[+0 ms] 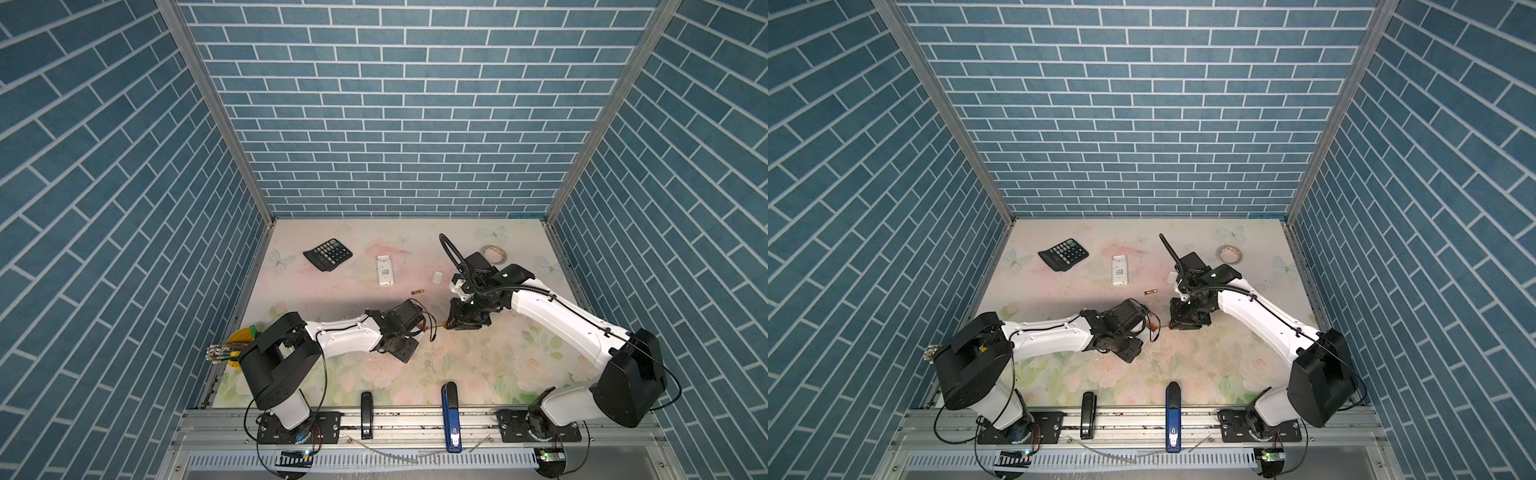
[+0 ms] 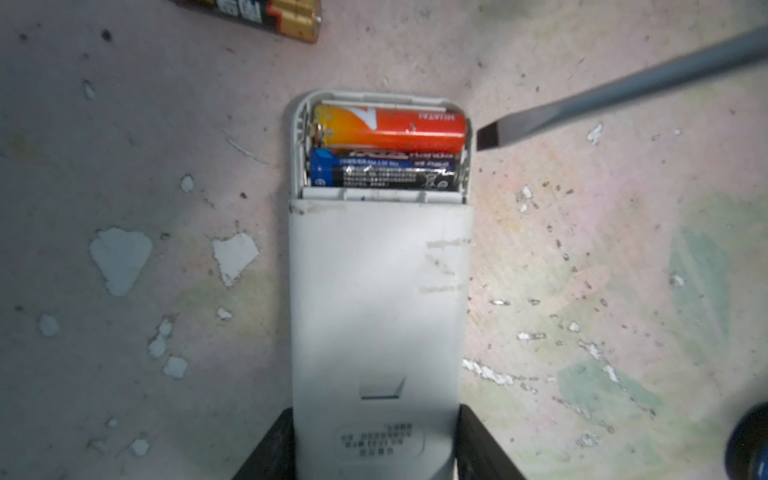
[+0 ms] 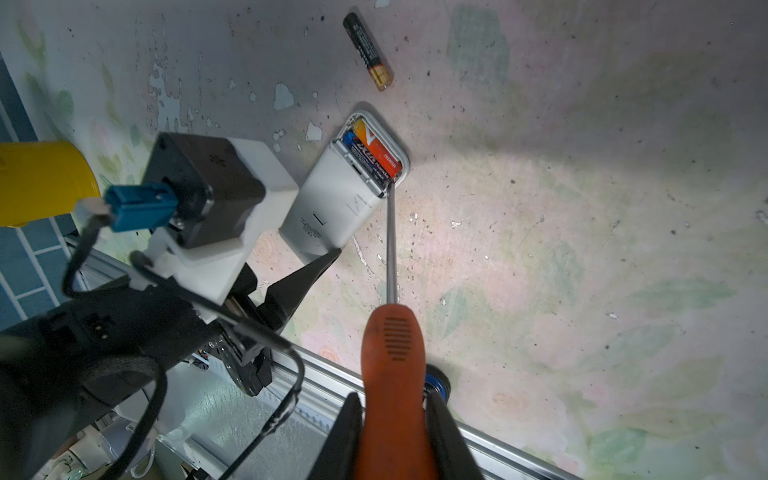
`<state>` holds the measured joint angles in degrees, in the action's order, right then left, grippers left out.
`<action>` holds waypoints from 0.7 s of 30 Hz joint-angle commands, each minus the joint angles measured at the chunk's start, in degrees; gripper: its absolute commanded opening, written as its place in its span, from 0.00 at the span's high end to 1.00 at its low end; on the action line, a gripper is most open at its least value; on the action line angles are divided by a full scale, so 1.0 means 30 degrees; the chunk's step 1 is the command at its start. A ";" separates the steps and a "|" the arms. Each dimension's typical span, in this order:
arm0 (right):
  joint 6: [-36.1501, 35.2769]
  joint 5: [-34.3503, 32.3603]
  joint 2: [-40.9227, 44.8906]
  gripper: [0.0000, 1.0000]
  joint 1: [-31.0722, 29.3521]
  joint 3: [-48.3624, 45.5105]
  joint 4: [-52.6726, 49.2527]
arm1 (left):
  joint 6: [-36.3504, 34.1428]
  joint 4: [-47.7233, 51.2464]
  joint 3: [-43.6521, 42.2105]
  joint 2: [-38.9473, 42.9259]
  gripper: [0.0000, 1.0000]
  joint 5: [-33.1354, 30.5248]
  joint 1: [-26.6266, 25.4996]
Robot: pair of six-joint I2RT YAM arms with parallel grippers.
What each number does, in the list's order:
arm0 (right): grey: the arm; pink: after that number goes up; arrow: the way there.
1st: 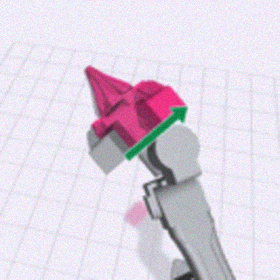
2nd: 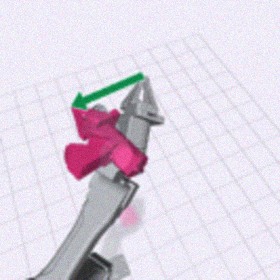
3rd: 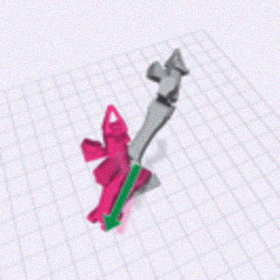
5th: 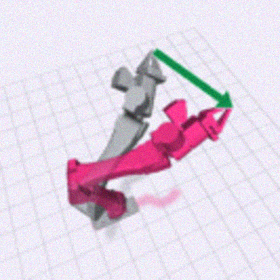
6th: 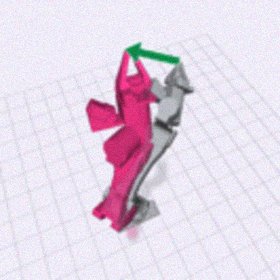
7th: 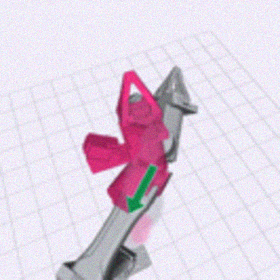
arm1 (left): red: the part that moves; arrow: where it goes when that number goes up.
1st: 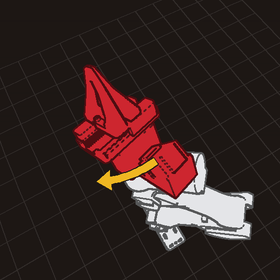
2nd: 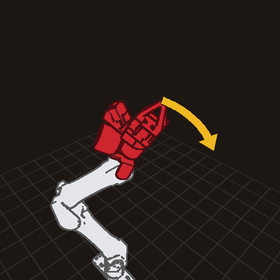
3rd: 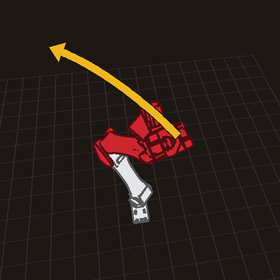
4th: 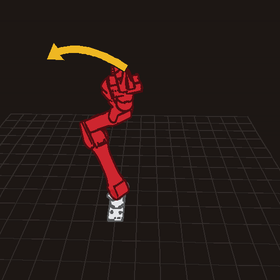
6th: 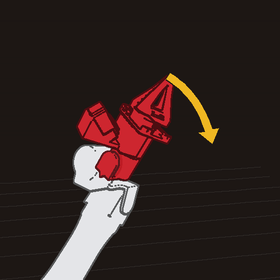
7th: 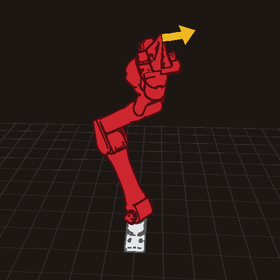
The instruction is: Unload the batteries from the remote control
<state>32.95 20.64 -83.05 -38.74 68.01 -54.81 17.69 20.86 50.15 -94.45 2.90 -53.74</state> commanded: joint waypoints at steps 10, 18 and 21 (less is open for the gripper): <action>-0.0553 -0.0346 -0.0575 1.00 -0.0079 -0.0522 0.0192 | -0.0038 0.0312 -0.1042 -0.1247 0.56 0.0353 -0.0180; -0.0583 -0.0435 -0.0416 1.00 -0.0075 0.0093 -0.0343 | -0.0038 0.0255 -0.1013 -0.1311 0.57 0.0365 -0.0276; -0.0612 -0.0547 -0.0348 1.00 -0.0067 0.0383 -0.0638 | -0.0035 0.0222 -0.0974 -0.1400 0.57 0.0382 -0.0292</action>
<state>32.62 20.16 -84.53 -38.74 67.66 -54.96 17.69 20.69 50.11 -94.48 2.66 -53.98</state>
